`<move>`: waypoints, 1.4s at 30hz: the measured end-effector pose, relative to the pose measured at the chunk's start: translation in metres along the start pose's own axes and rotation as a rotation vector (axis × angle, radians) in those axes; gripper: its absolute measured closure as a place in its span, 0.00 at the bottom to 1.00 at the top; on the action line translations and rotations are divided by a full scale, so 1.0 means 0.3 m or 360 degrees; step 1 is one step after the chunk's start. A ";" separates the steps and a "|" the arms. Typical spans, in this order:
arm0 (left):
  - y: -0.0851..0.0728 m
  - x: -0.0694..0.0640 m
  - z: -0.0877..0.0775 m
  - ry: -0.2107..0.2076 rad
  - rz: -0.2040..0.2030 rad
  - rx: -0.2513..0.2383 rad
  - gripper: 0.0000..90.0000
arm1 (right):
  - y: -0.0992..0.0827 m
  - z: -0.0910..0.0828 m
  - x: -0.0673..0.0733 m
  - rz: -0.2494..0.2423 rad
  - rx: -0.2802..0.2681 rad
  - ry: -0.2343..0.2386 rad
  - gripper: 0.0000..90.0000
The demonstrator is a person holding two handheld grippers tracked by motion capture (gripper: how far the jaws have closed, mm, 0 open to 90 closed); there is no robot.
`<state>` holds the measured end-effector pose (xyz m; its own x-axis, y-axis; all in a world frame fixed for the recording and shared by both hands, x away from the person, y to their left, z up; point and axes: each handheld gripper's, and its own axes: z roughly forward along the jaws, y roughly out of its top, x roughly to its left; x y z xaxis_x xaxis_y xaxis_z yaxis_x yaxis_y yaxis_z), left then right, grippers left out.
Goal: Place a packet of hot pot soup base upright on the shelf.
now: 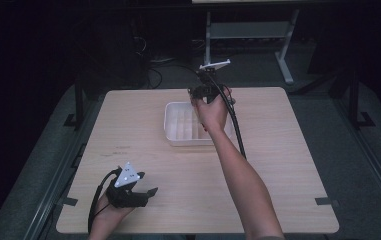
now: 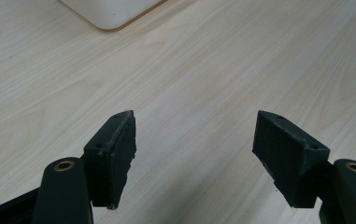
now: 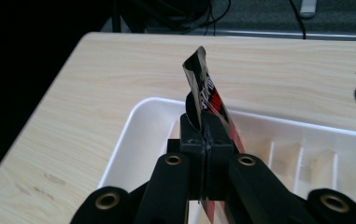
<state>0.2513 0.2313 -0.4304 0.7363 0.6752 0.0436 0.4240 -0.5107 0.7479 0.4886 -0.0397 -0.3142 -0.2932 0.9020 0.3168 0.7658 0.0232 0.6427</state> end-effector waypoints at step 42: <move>0.000 -0.002 0.003 0.0002 0.0006 0.0015 0.33 | -0.095 -0.029 -0.081 -0.0258 0.0308 0.0078 0.94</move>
<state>0.2513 0.2304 -0.4310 0.7373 0.6739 0.0470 0.4261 -0.5180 0.7417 0.4689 -0.0660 -0.3342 -0.4449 0.8578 0.2572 0.8005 0.2522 0.5437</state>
